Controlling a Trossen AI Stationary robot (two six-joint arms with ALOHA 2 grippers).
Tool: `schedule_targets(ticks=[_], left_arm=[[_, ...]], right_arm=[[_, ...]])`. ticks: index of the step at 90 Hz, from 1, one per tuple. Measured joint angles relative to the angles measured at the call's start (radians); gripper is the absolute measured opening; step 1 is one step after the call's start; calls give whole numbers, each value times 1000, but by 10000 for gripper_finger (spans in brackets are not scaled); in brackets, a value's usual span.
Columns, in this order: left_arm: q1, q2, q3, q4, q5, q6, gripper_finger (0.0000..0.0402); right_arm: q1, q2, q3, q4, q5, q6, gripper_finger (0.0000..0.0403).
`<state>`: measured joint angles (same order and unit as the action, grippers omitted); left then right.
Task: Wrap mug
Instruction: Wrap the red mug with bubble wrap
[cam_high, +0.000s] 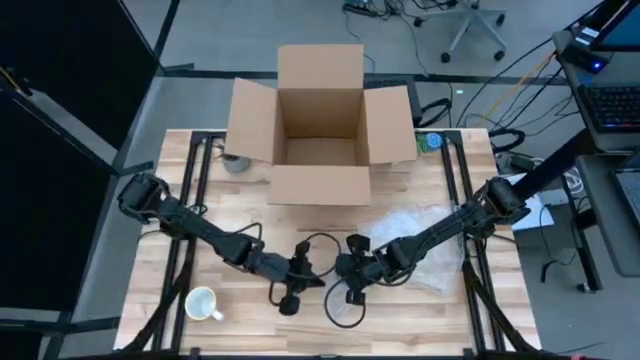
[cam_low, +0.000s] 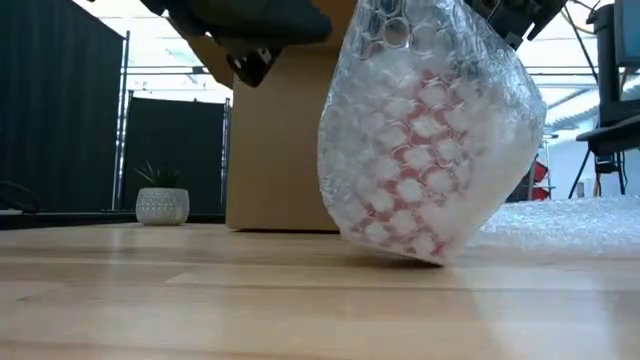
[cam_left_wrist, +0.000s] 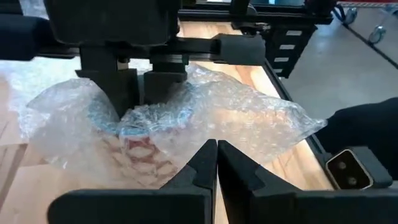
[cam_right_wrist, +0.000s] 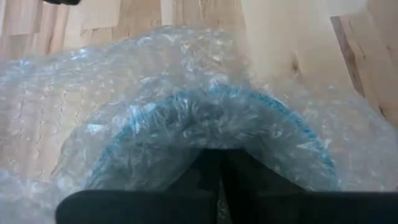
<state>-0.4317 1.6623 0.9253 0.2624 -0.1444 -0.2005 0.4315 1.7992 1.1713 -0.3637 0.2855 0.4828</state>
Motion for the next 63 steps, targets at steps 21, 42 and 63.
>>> schedule_targets(ticks=[21, 42, 63], left_arm=[[5, 0, 0, -1, 1, 3, 0], [5, 0, 4, -3, 14, 99, 0], [5, -1, 8, -4, 15, 105, 0]], right_arm=[[0, 0, 0, 0, 0, 2, 0], [0, 0, 0, 0, 0, 0, 0], [0, 0, 0, 0, -2, -5, 0]])
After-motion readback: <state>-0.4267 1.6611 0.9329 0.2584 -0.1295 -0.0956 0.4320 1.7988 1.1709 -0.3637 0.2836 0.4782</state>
